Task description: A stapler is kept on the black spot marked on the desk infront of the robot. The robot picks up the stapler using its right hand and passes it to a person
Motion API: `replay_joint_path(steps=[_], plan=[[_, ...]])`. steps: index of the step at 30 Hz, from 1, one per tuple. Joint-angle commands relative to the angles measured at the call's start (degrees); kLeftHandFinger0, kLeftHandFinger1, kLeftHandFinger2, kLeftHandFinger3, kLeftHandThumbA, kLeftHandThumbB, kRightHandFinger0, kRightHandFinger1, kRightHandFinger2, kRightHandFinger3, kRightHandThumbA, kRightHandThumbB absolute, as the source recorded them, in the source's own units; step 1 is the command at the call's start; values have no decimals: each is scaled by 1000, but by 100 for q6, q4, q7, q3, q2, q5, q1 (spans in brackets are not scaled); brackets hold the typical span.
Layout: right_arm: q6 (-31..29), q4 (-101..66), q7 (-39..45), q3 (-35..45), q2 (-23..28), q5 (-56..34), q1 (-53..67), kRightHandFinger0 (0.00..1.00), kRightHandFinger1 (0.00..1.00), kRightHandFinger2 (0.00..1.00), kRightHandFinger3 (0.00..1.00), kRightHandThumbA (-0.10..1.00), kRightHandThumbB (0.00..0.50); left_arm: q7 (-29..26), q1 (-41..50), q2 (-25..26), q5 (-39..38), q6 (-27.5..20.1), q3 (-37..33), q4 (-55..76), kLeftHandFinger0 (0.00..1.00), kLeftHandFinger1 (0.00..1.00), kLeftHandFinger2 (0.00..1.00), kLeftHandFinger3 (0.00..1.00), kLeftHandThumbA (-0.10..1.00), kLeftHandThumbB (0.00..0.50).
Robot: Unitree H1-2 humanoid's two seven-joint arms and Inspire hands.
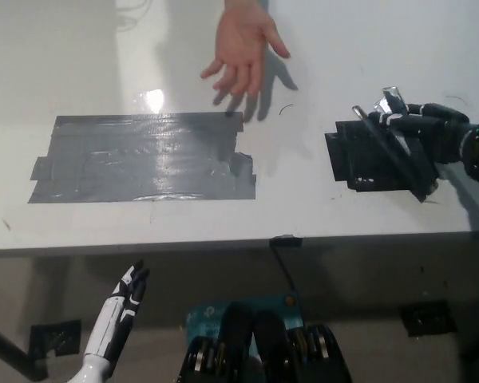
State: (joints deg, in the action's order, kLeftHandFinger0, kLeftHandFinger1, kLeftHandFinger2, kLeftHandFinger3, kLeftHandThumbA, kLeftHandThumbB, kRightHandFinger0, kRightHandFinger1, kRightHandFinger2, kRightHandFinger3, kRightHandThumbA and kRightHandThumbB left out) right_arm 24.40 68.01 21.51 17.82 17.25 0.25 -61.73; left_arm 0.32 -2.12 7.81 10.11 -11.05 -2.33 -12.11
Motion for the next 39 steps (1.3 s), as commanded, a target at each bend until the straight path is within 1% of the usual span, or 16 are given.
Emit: replay_joint_path(steps=[1,3,5,7,12,14,15,19,20,22,25,27,31,33,37,39], plan=[[253,113,866,642,333,-1348,-1051,0,0,0,161,769,0,50,-132,60,-140,-108,44,79,1000,999,974,1000,1000,443],[253,11,980,742,316,-1541,-1063,0,0,0,142,773,0,60,-133,59,-147,-124,37,65,1000,998,981,1000,1000,432],[253,103,1016,969,288,-1940,-1162,0,0,0,104,709,0,78,-135,48,-183,-92,41,72,1000,1000,987,1000,1000,443],[253,-719,1133,764,129,-2313,-1014,0,0,0,3,759,0,81,-151,52,-196,-104,47,66,1000,1000,994,1000,1000,445],[253,-2437,736,-136,0,-3708,-727,0,0,0,0,754,16,55,-164,42,-191,-154,51,27,1000,997,975,1000,1000,437],[253,-3005,327,-776,135,-4654,-715,0,0,0,0,671,29,56,-174,45,-186,-133,52,30,1000,998,978,1000,1000,451],[253,-3470,84,-1215,251,-5130,-743,0,0,0,0,700,20,65,-173,47,-190,-92,53,57,1000,998,980,1000,1000,456],[253,-4142,-553,-1858,351,-5575,-989,0,0,0,0,755,25,83,-158,45,-237,-125,60,57,1000,992,979,1000,1000,444],[253,-4157,-688,-1946,249,-5301,-1167,0,0,0,0,817,3,96,-140,40,-238,-59,56,91,1000,992,980,1000,1000,465],[253,-4020,-769,-1936,104,-5075,-1318,0,0,0,0,834,0,115,-124,33,-259,-31,51,110,1000,990,982,1000,1000,470],[253,-3637,-775,-1829,-143,-4596,-1540,0,0,0,1,814,0,119,-118,31,-250,-63,37,89,1000,997,993,1000,1000,458],[253,-3094,-715,-1663,-381,-4228,-1791,0,0,0,57,746,0,113,-113,22,-256,-26,45,106,1000,1000,1000,1000,1000,470],[253,-2109,-681,-1454,-815,-3262,-2269,0,0,0,0,763,13,124,-138,17,-251,46,55,172,1000,1000,1000,1000,1000,455],[253,-1923,-679,-1408,-878,-3125,-2329,0,0,0,0,763,23,125,-146,20,-243,45,55,170,1000,1000,1000,1000,1000,452],[253,-1398,-837,-1220,-1088,-2761,-2481,0,0,0,28,769,0,107,-142,27,-203,9,48,168,1000,998,988,1000,1000,459],[252,-1078,-1088,-1072,-1195,-2682,-2583,0,0,0,6,712,0,111,-145,22,-203,18,42,165,1000,996,989,1000,1000,467]])
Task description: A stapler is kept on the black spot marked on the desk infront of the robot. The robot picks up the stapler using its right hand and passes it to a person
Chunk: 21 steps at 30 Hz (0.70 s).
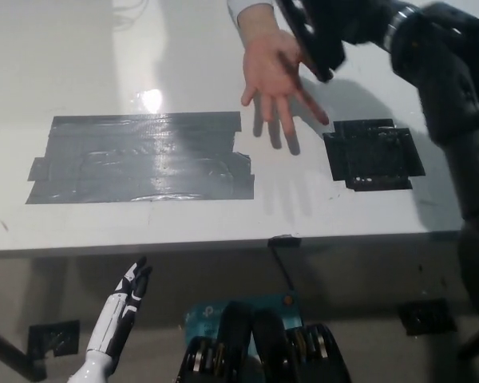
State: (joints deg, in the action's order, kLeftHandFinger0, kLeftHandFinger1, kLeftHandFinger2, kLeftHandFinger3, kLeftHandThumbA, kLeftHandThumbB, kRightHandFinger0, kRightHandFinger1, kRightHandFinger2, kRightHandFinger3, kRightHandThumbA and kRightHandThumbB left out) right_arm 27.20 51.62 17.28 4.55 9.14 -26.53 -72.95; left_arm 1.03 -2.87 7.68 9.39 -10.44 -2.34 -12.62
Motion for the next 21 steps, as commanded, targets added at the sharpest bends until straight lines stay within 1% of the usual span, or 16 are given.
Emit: replay_joint_path(steps=[1,3,4,5,6,8,9,11,12,13,16,17,18,19,20,21], plan=[[-195,778,-853,288,-474,126,-1507,0,0,0,36,657,15,41,-62,50,-95,-30,32,239,1000,989,987,1000,1000,457],[-329,1019,-1065,279,-534,259,-1571,0,0,0,65,615,27,46,-50,59,-65,-17,16,267,1000,985,985,1000,1000,454],[-366,1145,-1178,284,-556,318,-1600,0,0,0,267,558,38,54,-49,53,-65,-11,5,276,1000,980,982,1000,1000,449],[-398,1203,-1223,290,-569,340,-1612,0,0,0,267,558,38,57,-52,51,-66,-8,1,279,1000,980,982,1000,1000,449],[-468,1356,-1297,169,-583,512,-1643,0,0,10,412,561,63,43,-67,44,-46,12,-2,275,1000,965,970,1000,1000,451],[-557,1474,-1293,88,-589,637,-1669,0,0,2,271,563,50,35,-69,47,-39,1,0,267,1000,964,970,1000,1000,450],[-714,1607,-1285,3,-600,760,-1688,0,0,0,154,584,79,41,-73,47,-70,-25,10,253,1000,965,968,1000,1000,458],[-941,1813,-1511,-257,-624,1110,-1732,0,0,36,161,664,68,31,-62,50,-54,-29,9,267,1000,960,963,1000,1000,457],[-1013,1859,-1576,-322,-626,1201,-1735,0,0,60,224,669,67,29,-57,55,-32,-29,0,273,1000,958,962,1000,1000,452],[-1144,1965,-1717,-460,-625,1372,-1741,0,0,163,269,705,58,36,-52,62,-5,-16,-17,298,1000,953,960,1000,1000,441],[-1325,2175,-1862,-685,-605,1604,-1778,0,9,362,317,757,26,54,-65,63,-6,11,-29,317,994,950,959,1000,1000,446],[-1360,2241,-1942,-734,-607,1658,-1802,0,40,465,467,760,22,50,-80,70,4,6,-30,305,993,948,958,1000,1000,448],[-1415,2296,-1980,-751,-610,1683,-1816,0,46,491,510,754,8,45,-87,73,5,-9,-28,296,993,947,957,1000,1000,453],[-1500,2345,-1992,-785,-607,1718,-1821,0,64,501,514,758,4,42,-91,71,-3,-27,-25,290,983,940,950,1000,1000,451],[-1545,2391,-2138,-958,-610,1920,-1837,0,37,367,402,790,25,39,-93,66,-6,-14,-22,293,978,937,948,1000,1000,452],[-1586,2401,-2242,-1050,-613,2037,-1841,0,7,277,347,786,54,40,-100,66,-4,-6,-23,294,978,937,948,1000,1000,452]])
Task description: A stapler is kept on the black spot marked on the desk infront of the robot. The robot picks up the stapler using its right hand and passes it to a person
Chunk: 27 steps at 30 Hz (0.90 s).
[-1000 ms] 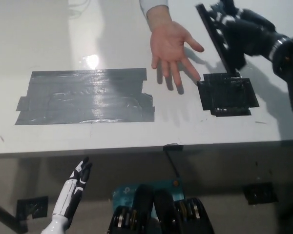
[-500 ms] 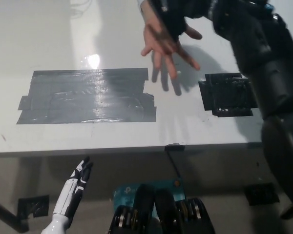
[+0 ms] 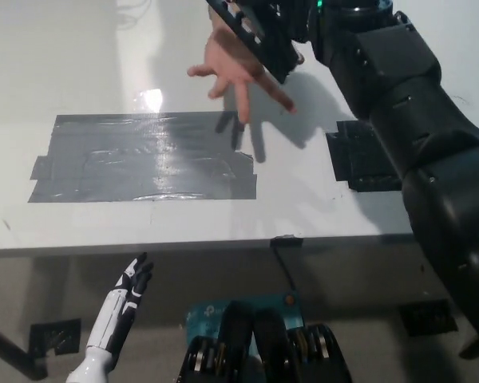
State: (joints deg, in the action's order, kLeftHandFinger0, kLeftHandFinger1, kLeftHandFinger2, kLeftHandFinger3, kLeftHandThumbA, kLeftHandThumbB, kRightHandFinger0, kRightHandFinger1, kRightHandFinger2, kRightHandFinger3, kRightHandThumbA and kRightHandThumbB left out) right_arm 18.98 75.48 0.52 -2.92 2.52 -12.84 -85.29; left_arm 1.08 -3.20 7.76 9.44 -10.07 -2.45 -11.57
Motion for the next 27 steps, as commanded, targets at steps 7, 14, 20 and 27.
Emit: replay_joint_path(steps=[7,14,20,27], plan=[[-1080,45,466,-876,148,1048,-416,1000,1000,1000,1000,906,242,86,-88,98,-15,-45,-32,196,973,931,939,1000,1000,449],[-1200,107,866,-941,169,1161,-322,1000,1000,1000,1000,959,405,104,-115,99,-50,12,-22,206,967,923,941,1000,1000,440],[-1398,52,1028,-907,219,1239,-316,1000,1000,1000,1000,1000,458,108,-151,104,-15,78,-41,240,951,923,936,1000,1000,442],[-1547,-568,1298,-870,568,1367,-392,1000,1000,1000,1000,1000,364,101,-188,87,-11,148,-55,282,935,913,932,1000,1000,425]])
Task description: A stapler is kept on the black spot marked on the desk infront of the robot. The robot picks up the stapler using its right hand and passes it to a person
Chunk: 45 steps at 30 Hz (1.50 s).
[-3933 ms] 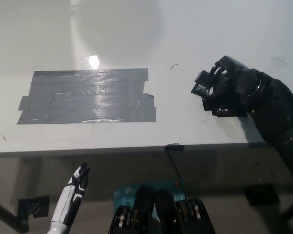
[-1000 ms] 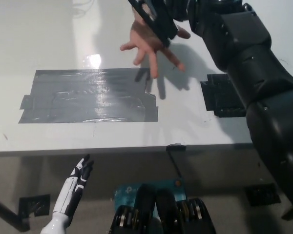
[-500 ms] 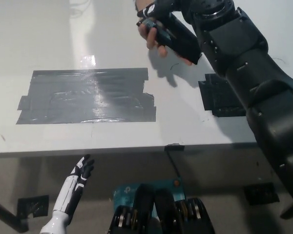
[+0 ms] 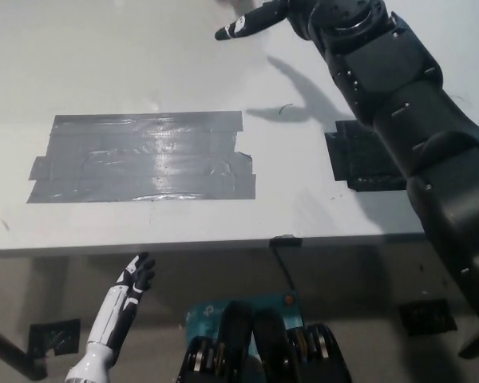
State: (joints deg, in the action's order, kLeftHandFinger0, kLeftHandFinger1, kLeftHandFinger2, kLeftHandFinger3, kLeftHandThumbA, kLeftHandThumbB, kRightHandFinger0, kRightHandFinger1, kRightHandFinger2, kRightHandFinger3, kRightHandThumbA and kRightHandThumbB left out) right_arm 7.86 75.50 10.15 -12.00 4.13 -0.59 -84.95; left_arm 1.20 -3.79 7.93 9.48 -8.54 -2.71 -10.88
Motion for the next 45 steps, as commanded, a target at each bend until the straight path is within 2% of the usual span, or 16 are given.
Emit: replay_joint_path(steps=[1,2,3,6,10,13,16,17,18,19,21,22,28,33,38,45], plan=[[-507,-998,398,74,555,135,-368,1000,1000,1000,1000,1000,361,83,-142,62,-36,5,-17,209,957,915,930,1000,1000,430],[-394,-1534,487,141,716,89,-270,1000,1000,1000,1000,1000,354,96,-145,61,-69,45,-6,219,970,923,936,1000,1000,441],[-120,-2164,553,206,881,45,-148,1000,1000,1000,1000,1000,394,101,-157,51,-103,55,6,217,980,928,939,1000,1000,448],[504,-4163,820,400,1325,-169,438,1000,1000,1000,1000,1000,435,102,-169,51,-128,114,27,252,1000,940,950,1000,1000,461],[1501,-7031,965,800,1889,-629,1469,1000,1000,1000,1000,1000,454,70,-224,50,-135,57,52,180,993,941,953,1000,1000,452],[1885,-8387,1003,1131,2199,-1156,2078,1000,1000,1000,1000,1000,425,42,-285,76,-81,-52,40,74,947,929,945,1000,1000,446],[1851,-9431,1113,1348,2588,-1375,2677,1000,1000,1000,1000,1000,364,8,-429,93,-29,-61,42,-29,939,932,944,1000,1000,438],[1867,-9667,1117,1401,2663,-1495,2851,1000,1000,1000,1000,1000,378,-5,-450,93,-14,-69,42,-50,930,929,940,1000,1000,441],[1899,-10144,1058,1482,2807,-1774,3224,1000,1000,1000,1000,1000,478,-15,-473,89,7,-76,32,-80,928,933,945,1000,1000,454],[1907,-10413,967,1491,2930,-2006,3458,1000,1000,1000,1000,1000,413,-20,-489,79,11,-84,27,-102,927,934,946,1000,1000,454],[1907,-11204,805,1624,3176,-2566,4243,1000,1000,1000,1000,1000,341,8,-497,52,-32,-82,15,-139,925,948,959,1000,1000,460],[1907,-11377,788,1675,3198,-2637,4435,1000,1000,1000,1000,1000,338,22,-479,48,-45,-76,10,-136,926,950,961,1000,1000,461],[1325,-12420,499,1736,2753,-2565,6340,1000,1000,1000,1000,1000,331,45,-197,25,-12,-96,-52,-59,942,970,985,1000,1000,475],[882,-12985,125,1309,2196,-2087,7676,1000,1000,1000,1000,1000,376,33,88,-25,9,-212,-110,-64,945,975,987,1000,1000,471],[-27,-12621,83,790,1445,-1885,9048,1000,1000,1000,1000,1000,269,28,402,2,77,-278,-154,-32,947,975,978,1000,1000,470],[-1056,-11817,170,397,943,-1296,9900,1000,1000,1000,1000,1000,207,40,649,4,55,-458,-183,-156,949,977,973,998,1000,474]])
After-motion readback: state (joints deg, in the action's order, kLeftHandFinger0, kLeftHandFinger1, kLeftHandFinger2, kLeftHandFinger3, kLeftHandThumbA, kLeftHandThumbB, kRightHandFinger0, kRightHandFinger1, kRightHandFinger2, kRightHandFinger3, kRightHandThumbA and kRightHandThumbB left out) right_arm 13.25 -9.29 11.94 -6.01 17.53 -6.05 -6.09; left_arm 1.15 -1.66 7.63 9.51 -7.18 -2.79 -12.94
